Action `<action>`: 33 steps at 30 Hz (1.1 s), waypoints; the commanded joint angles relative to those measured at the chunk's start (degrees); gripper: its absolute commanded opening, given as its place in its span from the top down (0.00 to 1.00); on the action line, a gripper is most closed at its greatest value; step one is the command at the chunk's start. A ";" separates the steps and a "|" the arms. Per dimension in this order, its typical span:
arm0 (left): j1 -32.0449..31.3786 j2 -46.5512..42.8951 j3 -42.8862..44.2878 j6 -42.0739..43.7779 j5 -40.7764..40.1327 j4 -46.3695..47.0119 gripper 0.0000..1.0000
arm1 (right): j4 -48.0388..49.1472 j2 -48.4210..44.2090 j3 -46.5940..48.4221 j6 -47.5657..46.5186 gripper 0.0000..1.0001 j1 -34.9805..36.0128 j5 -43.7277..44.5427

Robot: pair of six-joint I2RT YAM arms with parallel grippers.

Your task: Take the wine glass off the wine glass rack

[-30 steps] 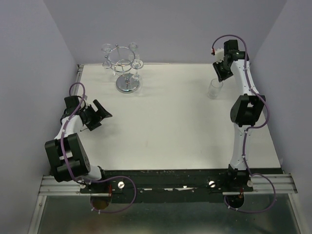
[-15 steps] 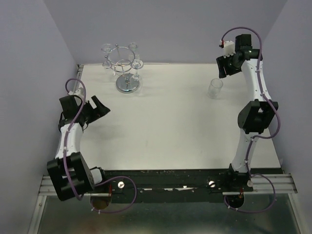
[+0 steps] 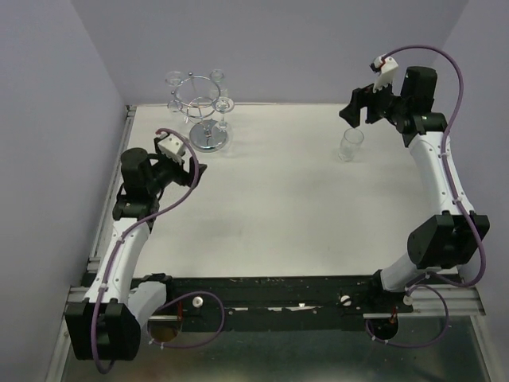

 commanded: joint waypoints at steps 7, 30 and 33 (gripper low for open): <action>-7.17 11.12 3.73 6.38 0.32 19.85 0.31 | 4.36 -7.14 -4.34 -0.72 0.09 0.56 -1.50; -9.10 35.13 11.56 1.18 0.35 40.25 0.32 | -3.64 -15.67 -9.78 -2.74 0.09 0.56 4.30; -9.80 36.71 12.09 1.97 -3.42 42.97 0.33 | -5.48 -15.41 -9.96 -3.88 0.09 0.56 5.10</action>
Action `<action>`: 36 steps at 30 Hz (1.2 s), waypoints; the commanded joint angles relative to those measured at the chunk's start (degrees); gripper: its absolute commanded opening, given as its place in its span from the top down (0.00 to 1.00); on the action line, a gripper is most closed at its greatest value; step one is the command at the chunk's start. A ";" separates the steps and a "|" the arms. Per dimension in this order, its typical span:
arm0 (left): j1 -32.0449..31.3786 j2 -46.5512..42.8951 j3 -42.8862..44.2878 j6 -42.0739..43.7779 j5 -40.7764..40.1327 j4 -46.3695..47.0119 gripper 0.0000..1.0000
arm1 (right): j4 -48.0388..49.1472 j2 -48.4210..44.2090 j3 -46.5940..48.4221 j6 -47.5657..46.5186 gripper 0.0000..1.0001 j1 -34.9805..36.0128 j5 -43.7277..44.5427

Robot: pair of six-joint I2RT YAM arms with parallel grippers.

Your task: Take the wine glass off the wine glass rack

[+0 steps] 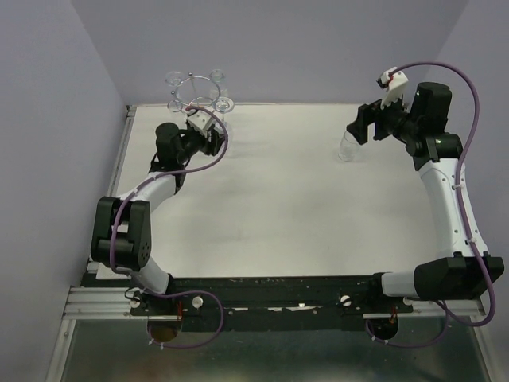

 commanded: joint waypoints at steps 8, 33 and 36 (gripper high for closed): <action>-1.46 7.34 4.16 2.05 -8.32 11.16 0.35 | -5.70 1.21 3.71 -2.42 0.10 0.27 6.23; -1.54 16.75 10.67 3.45 -10.07 11.60 0.43 | -7.46 5.34 7.85 -3.04 0.10 0.27 6.76; -1.54 17.45 11.19 3.54 -10.25 11.60 0.43 | -7.46 5.43 7.68 -3.04 0.10 0.27 6.94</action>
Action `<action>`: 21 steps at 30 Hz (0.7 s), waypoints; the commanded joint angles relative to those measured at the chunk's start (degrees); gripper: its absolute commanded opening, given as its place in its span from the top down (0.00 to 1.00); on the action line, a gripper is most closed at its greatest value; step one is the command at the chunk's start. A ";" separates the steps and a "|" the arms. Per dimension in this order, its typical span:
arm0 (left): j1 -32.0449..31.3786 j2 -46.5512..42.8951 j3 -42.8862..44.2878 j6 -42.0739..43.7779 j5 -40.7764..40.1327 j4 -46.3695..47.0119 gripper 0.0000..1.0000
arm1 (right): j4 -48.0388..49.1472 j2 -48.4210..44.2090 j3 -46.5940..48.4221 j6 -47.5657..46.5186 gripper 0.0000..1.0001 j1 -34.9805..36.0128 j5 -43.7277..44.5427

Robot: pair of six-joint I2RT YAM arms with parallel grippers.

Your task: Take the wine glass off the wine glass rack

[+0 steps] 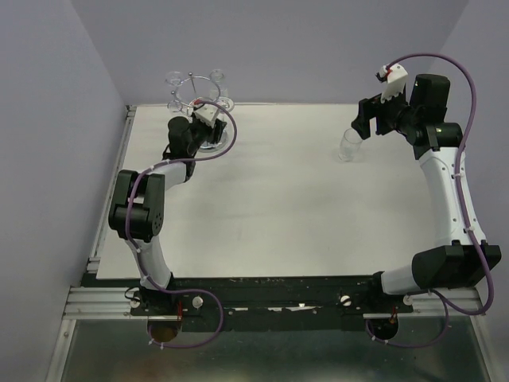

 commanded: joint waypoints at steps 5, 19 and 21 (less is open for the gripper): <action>-0.32 2.55 2.96 1.07 -1.00 1.74 0.43 | -1.03 0.77 1.08 -0.72 0.10 0.27 1.50; -0.23 4.49 4.37 1.07 -0.39 1.47 0.46 | -1.03 1.65 1.34 -0.99 0.10 2.03 2.82; -0.23 4.66 4.46 0.98 -0.56 1.56 0.46 | -1.03 1.48 1.08 -1.07 0.10 2.03 2.99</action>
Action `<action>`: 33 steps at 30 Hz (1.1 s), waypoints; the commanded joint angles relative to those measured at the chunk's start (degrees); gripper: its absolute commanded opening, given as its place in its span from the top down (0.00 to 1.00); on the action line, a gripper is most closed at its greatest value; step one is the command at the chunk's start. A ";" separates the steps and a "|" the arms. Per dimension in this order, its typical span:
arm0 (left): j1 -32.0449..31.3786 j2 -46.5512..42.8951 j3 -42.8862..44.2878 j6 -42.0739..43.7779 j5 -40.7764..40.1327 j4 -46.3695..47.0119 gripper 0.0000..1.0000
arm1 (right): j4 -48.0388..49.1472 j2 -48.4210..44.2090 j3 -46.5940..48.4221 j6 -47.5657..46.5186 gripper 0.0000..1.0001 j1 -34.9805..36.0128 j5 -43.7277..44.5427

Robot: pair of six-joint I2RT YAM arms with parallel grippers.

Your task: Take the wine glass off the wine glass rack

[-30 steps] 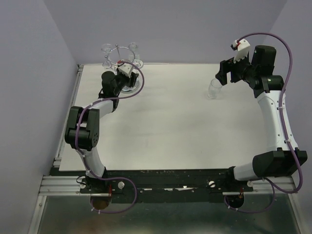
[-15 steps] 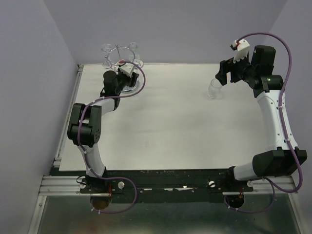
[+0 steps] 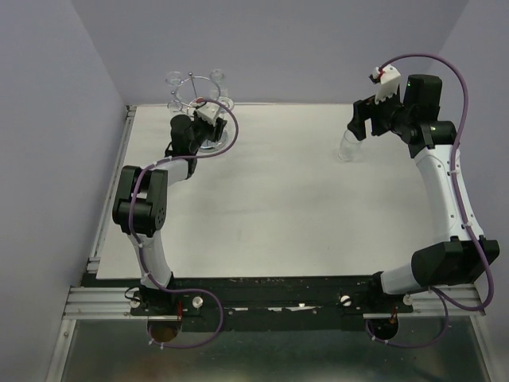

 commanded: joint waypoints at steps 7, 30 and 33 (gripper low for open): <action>-0.41 1.24 2.65 0.11 -0.78 2.00 0.46 | -0.77 0.25 0.29 -0.94 0.10 0.33 1.86; -0.85 -0.26 2.12 -1.39 0.97 0.69 0.83 | 0.28 0.96 -0.86 -0.68 0.10 0.77 3.00; -0.85 -0.61 1.95 -1.83 1.15 0.68 0.92 | 0.55 0.87 -1.03 -0.42 0.10 0.85 2.91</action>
